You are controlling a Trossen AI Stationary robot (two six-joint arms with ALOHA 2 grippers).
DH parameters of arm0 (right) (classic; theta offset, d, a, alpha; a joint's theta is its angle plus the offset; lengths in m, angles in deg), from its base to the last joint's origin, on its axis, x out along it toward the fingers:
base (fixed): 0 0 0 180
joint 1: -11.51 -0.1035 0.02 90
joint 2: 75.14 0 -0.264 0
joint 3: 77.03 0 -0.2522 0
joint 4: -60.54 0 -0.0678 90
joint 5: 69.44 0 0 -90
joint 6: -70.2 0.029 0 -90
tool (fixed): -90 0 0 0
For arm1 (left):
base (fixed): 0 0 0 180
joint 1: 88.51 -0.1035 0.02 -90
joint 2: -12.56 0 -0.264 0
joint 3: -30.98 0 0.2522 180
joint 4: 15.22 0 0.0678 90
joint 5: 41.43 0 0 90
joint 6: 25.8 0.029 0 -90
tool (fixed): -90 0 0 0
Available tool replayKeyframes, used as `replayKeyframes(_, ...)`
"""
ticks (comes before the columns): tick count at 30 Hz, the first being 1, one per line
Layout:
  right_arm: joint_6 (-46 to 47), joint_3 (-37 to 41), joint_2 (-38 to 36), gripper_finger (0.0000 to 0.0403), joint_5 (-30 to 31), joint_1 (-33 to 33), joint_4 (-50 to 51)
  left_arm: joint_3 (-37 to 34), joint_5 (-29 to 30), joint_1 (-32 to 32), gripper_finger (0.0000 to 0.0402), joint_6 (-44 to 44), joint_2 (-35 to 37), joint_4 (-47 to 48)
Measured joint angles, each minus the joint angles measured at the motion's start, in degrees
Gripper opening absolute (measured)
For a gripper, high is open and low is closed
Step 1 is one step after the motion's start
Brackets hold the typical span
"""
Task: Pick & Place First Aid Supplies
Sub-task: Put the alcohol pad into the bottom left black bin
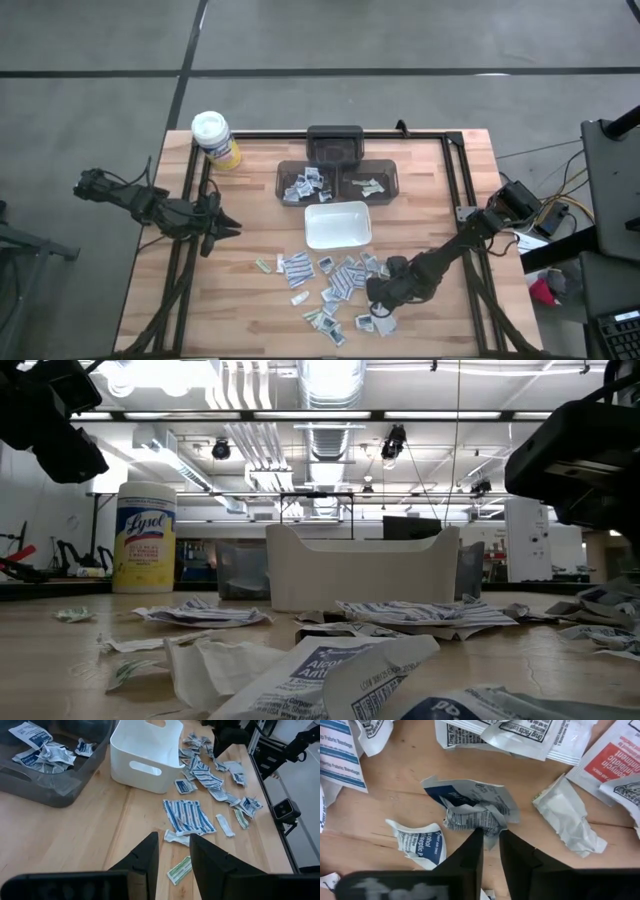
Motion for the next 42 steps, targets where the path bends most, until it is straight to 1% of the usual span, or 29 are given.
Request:
replayKeyframes(11,-0.4,-2.6,-0.3,0.0012,-2.2,-3.3,0.1,0.0,0.0,0.0,0.0104,-0.3,0.0,-0.2)
replayKeyframes(16,-1.4,-4.3,-0.4,0.0009,-1.8,-5.4,0.8,0.0,0.0,0.0,0.0104,-1.6,0.0,-0.3)
replayKeyframes(19,-4.1,-5.4,-0.4,0.0009,-0.3,-6.4,0.9,0.0,0.0,0.0,0.0104,-3.9,0.0,-0.4)
replayKeyframes(21,-5.5,-6.0,-0.5,0.0008,3.2,-6.7,1.0,0.0,0.0,0.0,0.0104,-5.2,0.0,-0.8)
replayKeyframes(26,-8.7,-7.6,-0.5,0.0008,15.1,-6.8,4.4,0.0,0.0,0.0,0.0104,-5.7,0.0,-5.3)
replayKeyframes(30,-12.9,-8.6,-0.5,0.0008,25.9,-6.2,5.9,0.0,-0.1,0.0,0.0104,-5.7,0.0,-10.3)
replayKeyframes(35,-19.8,-10.7,-0.5,0.0008,38.6,-4.6,5.8,0.0,-2.9,0.0,0.0104,-3.7,-1.2,-16.5)
replayKeyframes(38,-26.5,-12.8,-0.5,0.0008,43.9,-2.8,5.7,0.0,-3.1,0.0,0.0104,-1.8,-3.1,-20.7)
replayKeyframes(42,-36.4,-16.3,-0.5,0.0008,47.2,0.6,5.5,0.0,-3.2,0.0,0.0104,0.1,-7.4,-26.3)
